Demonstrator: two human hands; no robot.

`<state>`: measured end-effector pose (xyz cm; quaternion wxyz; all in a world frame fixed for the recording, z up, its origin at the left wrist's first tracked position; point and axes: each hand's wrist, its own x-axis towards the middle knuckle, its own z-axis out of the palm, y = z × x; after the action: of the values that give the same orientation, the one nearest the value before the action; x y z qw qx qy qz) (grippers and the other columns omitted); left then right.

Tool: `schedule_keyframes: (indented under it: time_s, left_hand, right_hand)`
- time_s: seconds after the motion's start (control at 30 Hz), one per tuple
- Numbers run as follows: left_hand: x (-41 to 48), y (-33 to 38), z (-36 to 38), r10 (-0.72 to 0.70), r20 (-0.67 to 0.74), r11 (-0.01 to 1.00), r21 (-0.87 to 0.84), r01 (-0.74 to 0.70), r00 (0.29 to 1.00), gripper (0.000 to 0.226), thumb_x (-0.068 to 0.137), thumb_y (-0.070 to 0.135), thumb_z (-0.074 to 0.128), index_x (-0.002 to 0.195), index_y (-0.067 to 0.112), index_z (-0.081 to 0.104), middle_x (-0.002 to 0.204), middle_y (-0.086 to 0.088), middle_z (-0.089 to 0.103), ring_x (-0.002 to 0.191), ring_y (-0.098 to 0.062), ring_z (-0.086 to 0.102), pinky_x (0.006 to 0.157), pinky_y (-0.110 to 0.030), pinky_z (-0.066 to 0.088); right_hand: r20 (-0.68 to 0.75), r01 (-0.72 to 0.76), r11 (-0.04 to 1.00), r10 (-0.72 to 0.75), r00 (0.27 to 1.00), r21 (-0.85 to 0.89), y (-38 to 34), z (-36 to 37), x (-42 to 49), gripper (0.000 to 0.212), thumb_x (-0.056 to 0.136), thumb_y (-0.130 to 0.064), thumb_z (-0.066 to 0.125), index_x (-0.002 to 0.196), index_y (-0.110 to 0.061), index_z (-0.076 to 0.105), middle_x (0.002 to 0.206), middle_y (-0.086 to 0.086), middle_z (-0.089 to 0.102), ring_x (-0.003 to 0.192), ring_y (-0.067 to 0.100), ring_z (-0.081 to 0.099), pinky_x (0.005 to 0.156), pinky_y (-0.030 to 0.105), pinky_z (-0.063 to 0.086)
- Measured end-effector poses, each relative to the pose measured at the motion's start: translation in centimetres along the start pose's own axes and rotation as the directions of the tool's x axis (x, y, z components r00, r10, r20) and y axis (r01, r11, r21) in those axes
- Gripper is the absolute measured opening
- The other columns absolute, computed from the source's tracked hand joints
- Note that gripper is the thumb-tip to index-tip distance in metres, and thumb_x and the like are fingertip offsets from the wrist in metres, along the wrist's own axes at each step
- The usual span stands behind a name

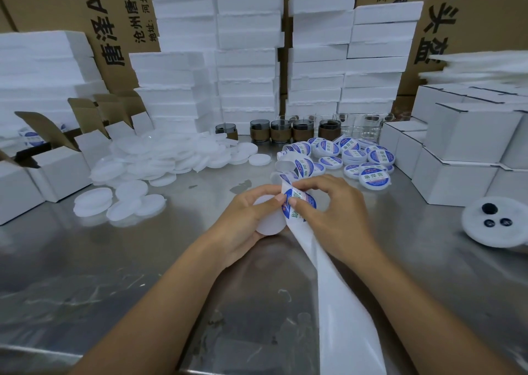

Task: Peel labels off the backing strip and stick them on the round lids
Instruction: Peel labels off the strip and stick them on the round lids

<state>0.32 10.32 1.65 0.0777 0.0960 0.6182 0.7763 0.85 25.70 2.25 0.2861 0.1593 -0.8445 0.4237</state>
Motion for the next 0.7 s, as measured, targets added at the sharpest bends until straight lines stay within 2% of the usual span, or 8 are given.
schedule_keyframes:
  time_s: [0.07,0.2,0.33,0.47,0.7]
  left_hand:
    - [0.07,-0.05,-0.05,0.009,-0.050,1.000,0.015,-0.009,0.999,0.018,0.088,0.018,0.060,0.101,0.008,0.068,0.098,-0.013,0.070,0.086,-0.025,0.066,0.086,-0.044,0.054]
    - [0.17,-0.11,-0.03,0.030,-0.112,0.999,0.028,-0.027,0.993,0.012,0.089,0.017,0.060,0.082,0.014,0.069,0.082,-0.004,0.070,0.073,-0.018,0.065,0.075,-0.037,0.057]
    - [-0.03,-0.09,0.11,0.070,-0.100,0.992,0.112,-0.058,0.992,0.012,0.078,0.025,0.068,0.066,0.024,0.069,0.069,0.008,0.067,0.065,-0.014,0.063,0.079,-0.041,0.054]
    - [-0.08,-0.11,0.15,0.105,-0.119,0.980,0.181,-0.082,0.987,0.021,0.085,0.020,0.066,0.065,0.026,0.066,0.066,0.007,0.064,0.067,-0.017,0.059,0.082,-0.043,0.050]
    - [-0.24,0.07,0.40,0.114,-0.163,0.974,0.214,-0.077,0.980,0.021,0.087,0.019,0.065,0.066,0.024,0.066,0.070,0.009,0.066,0.076,-0.020,0.059,0.090,-0.052,0.049]
  right_hand:
    - [0.011,0.006,1.000,-0.006,1.000,-0.017,0.04,-0.02,0.02,0.019,0.077,-0.018,0.073,0.095,-0.020,0.070,0.087,-0.019,0.058,0.089,-0.003,0.048,0.078,0.011,0.034]
    - [0.056,0.033,0.998,-0.030,0.998,-0.053,0.21,-0.13,-0.10,0.016,0.077,-0.016,0.073,0.091,-0.021,0.068,0.086,-0.016,0.061,0.088,-0.001,0.049,0.079,0.018,0.037]
    - [0.070,0.027,0.998,-0.023,0.997,-0.056,0.23,-0.13,-0.20,0.013,0.076,-0.015,0.073,0.085,-0.020,0.065,0.082,-0.016,0.060,0.086,0.001,0.050,0.076,0.019,0.038]
    - [0.080,0.038,0.997,-0.033,0.996,-0.069,0.13,-0.13,-0.22,0.013,0.075,-0.013,0.073,0.082,-0.019,0.063,0.083,-0.014,0.060,0.086,0.004,0.051,0.076,0.021,0.039]
    - [0.121,0.080,0.994,-0.071,0.990,-0.075,-0.27,-0.36,-0.30,0.014,0.076,-0.012,0.071,0.081,-0.021,0.062,0.079,-0.019,0.054,0.083,0.006,0.053,0.080,0.033,0.047]
